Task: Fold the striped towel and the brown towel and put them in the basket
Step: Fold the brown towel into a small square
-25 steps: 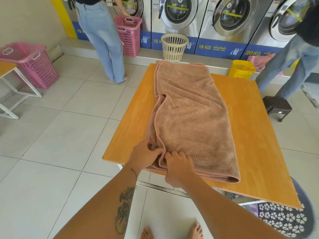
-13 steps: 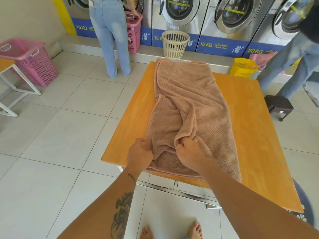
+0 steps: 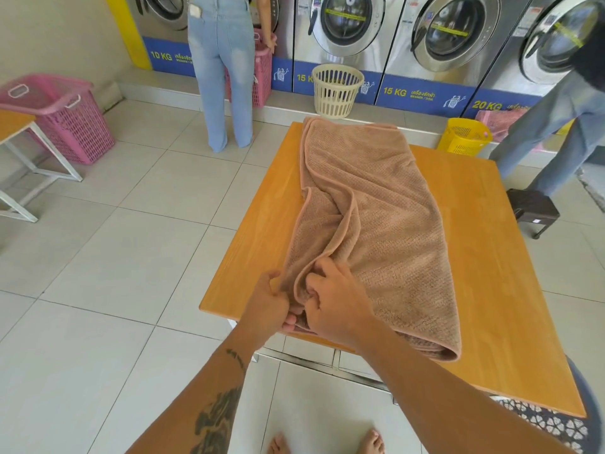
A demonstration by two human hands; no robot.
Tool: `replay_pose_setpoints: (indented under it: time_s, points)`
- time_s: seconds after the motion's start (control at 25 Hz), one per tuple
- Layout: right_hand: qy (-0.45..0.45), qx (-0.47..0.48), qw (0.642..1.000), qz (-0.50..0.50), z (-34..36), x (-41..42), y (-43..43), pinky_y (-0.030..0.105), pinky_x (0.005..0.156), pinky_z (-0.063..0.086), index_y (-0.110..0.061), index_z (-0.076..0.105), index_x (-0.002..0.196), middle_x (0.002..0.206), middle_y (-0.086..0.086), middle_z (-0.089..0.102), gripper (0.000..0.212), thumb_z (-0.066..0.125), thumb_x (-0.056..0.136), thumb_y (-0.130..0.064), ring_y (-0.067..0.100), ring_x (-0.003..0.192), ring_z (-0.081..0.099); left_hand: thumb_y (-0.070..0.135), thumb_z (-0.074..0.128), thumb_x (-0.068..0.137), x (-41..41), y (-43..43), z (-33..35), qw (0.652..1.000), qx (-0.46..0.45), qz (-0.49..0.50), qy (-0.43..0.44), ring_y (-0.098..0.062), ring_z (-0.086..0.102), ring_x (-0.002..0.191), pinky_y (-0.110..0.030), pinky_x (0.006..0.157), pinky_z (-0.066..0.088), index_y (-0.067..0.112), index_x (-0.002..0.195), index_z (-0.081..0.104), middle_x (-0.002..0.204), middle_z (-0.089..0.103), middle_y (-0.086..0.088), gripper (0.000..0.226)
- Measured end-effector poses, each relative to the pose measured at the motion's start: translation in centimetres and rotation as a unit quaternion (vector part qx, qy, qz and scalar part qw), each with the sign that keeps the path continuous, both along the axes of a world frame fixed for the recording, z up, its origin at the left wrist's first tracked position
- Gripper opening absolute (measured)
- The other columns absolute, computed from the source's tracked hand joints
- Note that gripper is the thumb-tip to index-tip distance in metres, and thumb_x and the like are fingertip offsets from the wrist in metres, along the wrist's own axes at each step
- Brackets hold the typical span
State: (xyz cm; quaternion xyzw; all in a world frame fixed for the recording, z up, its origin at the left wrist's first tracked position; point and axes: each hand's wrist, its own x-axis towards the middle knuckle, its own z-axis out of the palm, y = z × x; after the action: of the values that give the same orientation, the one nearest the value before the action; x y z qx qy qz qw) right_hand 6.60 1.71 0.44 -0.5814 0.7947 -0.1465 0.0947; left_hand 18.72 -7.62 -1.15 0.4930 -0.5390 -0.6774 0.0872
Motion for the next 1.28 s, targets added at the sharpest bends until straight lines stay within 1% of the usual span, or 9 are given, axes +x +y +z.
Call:
replay_pose_setpoints:
  time_s: [0.12,0.24,0.32,0.44,0.6,0.92,1.04,1.16,1.28]
  points:
    - [0.016,0.125,0.989,0.084,-1.5,0.8,0.8,0.045,0.092,0.043,-0.026,0.046,0.085,0.115,-0.003,0.055,0.008,0.039,0.081,-0.026,0.024,0.105,0.044,-0.008,0.039,0.092,1.9,-0.1,0.5,0.988,0.067,-0.125,-0.067,-0.016,0.036,0.050,-0.027,0.050,0.032,0.013,0.100,0.049,0.077,0.051,-0.018,0.025]
    - [0.005,0.154,0.982,0.105,-2.0,1.6,1.6,0.046,0.095,0.039,-0.026,0.048,0.090,0.121,-0.008,0.055,0.009,0.044,0.083,-0.023,0.023,0.112,0.042,0.001,0.047,0.090,3.4,-0.5,0.6,0.971,0.079,-0.188,-0.128,-0.018,0.063,0.067,-0.026,0.066,0.048,0.007,0.099,0.059,0.088,0.071,-0.018,0.016]
    - [-0.021,0.149,0.984,0.100,-1.8,1.9,1.7,0.043,0.096,0.036,-0.028,0.050,0.103,0.126,-0.013,0.054,0.024,0.046,0.082,-0.017,0.019,0.116,0.040,0.019,0.053,0.095,3.4,-0.8,0.0,0.983,0.057,-0.118,-0.126,-0.021,0.072,0.087,-0.033,0.075,0.056,0.013,0.104,0.064,0.097,0.075,-0.010,0.015]
    - [-0.049,0.149,0.985,0.078,-2.1,2.2,2.2,0.041,0.101,0.032,-0.028,0.038,0.138,0.136,-0.013,0.048,0.061,0.048,0.080,-0.015,0.016,0.127,0.035,0.035,0.054,0.094,2.1,-1.2,-1.3,0.994,-0.034,-0.026,-0.100,-0.022,0.067,0.083,-0.039,0.076,0.055,0.017,0.089,0.066,0.088,0.072,-0.007,0.023]
    - [0.009,0.118,0.990,0.075,-3.3,3.0,2.7,0.037,0.101,0.034,-0.027,0.037,0.142,0.140,-0.013,0.045,0.065,0.056,0.080,-0.022,0.019,0.129,0.035,0.038,0.069,0.086,1.2,-0.9,-2.1,0.993,-0.065,0.010,-0.102,-0.021,0.067,0.080,-0.042,0.081,0.059,0.014,0.085,0.067,0.084,0.071,-0.004,0.024]
    - [0.128,0.137,0.982,0.029,-4.0,1.6,4.8,0.052,0.116,0.024,-0.029,0.028,0.147,0.153,0.004,0.031,0.083,0.061,0.072,-0.019,0.032,0.142,0.025,0.005,0.054,0.088,3.1,-0.7,-2.8,0.975,-0.178,-0.021,-0.130,-0.019,0.058,0.062,-0.024,0.043,0.042,0.021,0.106,0.045,0.085,0.063,-0.009,0.025]
    - [0.102,0.223,0.969,-0.005,-3.9,0.0,5.9,0.059,0.117,0.016,-0.038,0.006,0.154,0.163,0.003,0.010,0.091,0.056,0.078,-0.027,0.034,0.148,0.012,0.009,0.050,0.093,3.5,-0.3,-3.5,0.935,-0.305,-0.091,-0.158,-0.020,0.052,0.058,-0.031,0.047,0.043,0.018,0.094,0.045,0.074,0.057,-0.006,0.010]
    - [0.048,0.207,0.977,-0.005,-2.9,-1.0,6.2,0.050,0.120,0.017,-0.032,0.007,0.156,0.163,0.000,0.010,0.091,0.055,0.079,-0.022,0.028,0.149,0.011,0.010,0.053,0.089,2.5,0.3,-3.3,0.870,-0.435,-0.121,-0.199,-0.023,0.052,0.086,-0.037,0.069,0.051,0.019,0.091,0.055,0.096,0.052,0.000,0.010]
    - [0.041,0.173,0.984,-0.018,-2.3,-1.7,8.0,0.045,0.121,0.018,-0.031,0.013,0.155,0.161,-0.003,0.017,0.087,0.054,0.079,-0.025,0.023,0.148,0.015,0.005,0.058,0.078,1.8,1.5,-2.9,0.803,-0.574,-0.148,-0.062,-0.021,0.050,0.098,-0.039,0.084,0.048,0.018,0.096,0.063,0.108,0.052,-0.001,0.023]
